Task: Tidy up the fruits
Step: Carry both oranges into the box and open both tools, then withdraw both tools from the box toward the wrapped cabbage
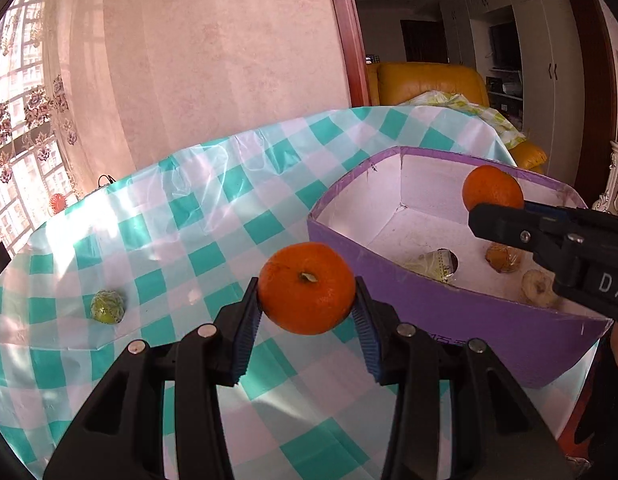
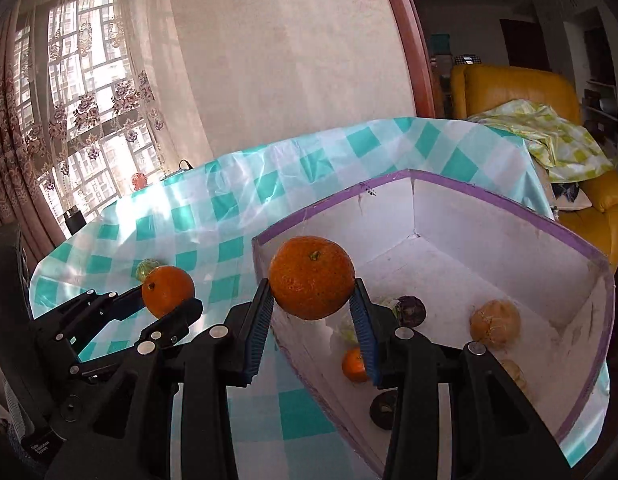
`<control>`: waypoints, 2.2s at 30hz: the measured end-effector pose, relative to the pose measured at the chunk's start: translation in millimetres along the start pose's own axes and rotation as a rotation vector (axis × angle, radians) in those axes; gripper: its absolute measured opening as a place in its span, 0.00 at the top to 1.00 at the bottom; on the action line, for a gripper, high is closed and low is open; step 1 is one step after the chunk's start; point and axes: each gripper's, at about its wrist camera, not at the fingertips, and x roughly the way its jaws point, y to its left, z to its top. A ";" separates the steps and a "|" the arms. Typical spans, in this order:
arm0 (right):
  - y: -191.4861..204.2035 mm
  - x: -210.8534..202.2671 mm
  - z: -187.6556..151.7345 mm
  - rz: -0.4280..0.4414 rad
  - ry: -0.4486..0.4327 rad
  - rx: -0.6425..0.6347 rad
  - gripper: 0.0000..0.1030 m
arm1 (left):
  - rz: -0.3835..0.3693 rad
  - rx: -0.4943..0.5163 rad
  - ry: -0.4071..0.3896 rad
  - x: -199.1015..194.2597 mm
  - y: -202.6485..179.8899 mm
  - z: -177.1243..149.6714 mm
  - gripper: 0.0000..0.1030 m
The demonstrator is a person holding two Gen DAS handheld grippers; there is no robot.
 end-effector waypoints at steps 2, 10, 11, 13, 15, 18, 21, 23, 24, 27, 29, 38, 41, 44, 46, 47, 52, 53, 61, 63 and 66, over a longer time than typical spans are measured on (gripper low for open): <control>-15.7 -0.1 0.2 -0.045 0.021 0.002 0.61 | -0.022 0.023 0.003 7.0 -16.8 6.9 0.57; -60.2 6.1 -8.1 -0.230 0.115 -0.031 0.61 | -0.137 0.134 0.102 43.7 -83.3 25.8 0.56; -63.5 7.5 -10.3 -0.241 0.127 -0.035 0.61 | -0.147 0.141 0.126 48.1 -89.6 26.4 0.56; -69.9 8.1 -14.5 -0.257 0.136 -0.034 0.61 | -0.160 0.165 0.164 55.3 -102.3 27.2 0.56; -74.2 7.7 -17.0 -0.275 0.141 -0.041 0.61 | -0.167 0.193 0.179 59.8 -112.7 27.2 0.56; -80.9 8.7 -17.4 -0.304 0.149 -0.052 0.61 | -0.176 0.216 0.210 67.2 -122.7 27.9 0.56; -85.3 8.7 -18.0 -0.326 0.156 -0.064 0.60 | -0.162 0.224 0.234 75.5 -127.0 28.9 0.56; -87.1 9.8 -18.4 -0.328 0.161 -0.063 0.60 | -0.159 0.217 0.249 80.2 -128.0 29.1 0.56; -87.9 10.5 -19.2 -0.331 0.163 -0.063 0.60 | -0.159 0.217 0.253 81.9 -128.6 28.6 0.56; -90.4 12.7 -21.5 -0.340 0.171 -0.066 0.59 | -0.157 0.213 0.256 84.6 -130.1 27.0 0.54; -91.7 11.0 -21.1 -0.346 0.157 -0.061 0.55 | -0.141 0.213 0.236 82.6 -130.1 27.7 0.44; -90.9 5.7 -17.3 -0.374 0.129 -0.056 0.40 | -0.070 0.203 0.164 70.3 -121.4 28.8 0.14; -87.7 -1.2 -15.9 -0.387 0.092 -0.057 0.33 | -0.010 0.209 0.080 55.2 -116.5 28.5 0.11; -80.2 -17.2 -10.7 -0.395 0.003 -0.046 0.30 | 0.052 0.180 -0.065 25.8 -101.0 28.5 0.05; -69.4 -29.7 -6.2 -0.373 -0.082 -0.038 0.27 | 0.075 0.117 -0.149 5.4 -80.3 27.6 0.04; -61.1 -35.2 -4.1 -0.351 -0.121 -0.041 0.26 | 0.089 0.076 -0.175 -2.3 -67.4 26.4 0.02; 1.9 -45.2 -6.1 -0.188 -0.287 -0.115 0.17 | 0.230 -0.123 -0.163 -8.7 9.3 7.7 0.02; 16.3 -41.8 -8.3 -0.145 -0.294 -0.135 0.17 | 0.261 -0.159 -0.132 -3.3 25.2 1.3 0.02; 103.5 37.6 -34.3 0.067 -0.118 -0.302 0.16 | 0.600 -0.381 0.120 47.9 176.9 -54.5 0.02; 118.4 73.1 -38.8 0.110 -0.012 -0.309 0.16 | 0.656 -0.375 0.165 61.6 207.9 -60.4 0.02; 146.4 119.2 -39.1 0.129 0.064 -0.361 0.16 | 0.684 -0.333 0.204 80.9 239.0 -65.7 0.02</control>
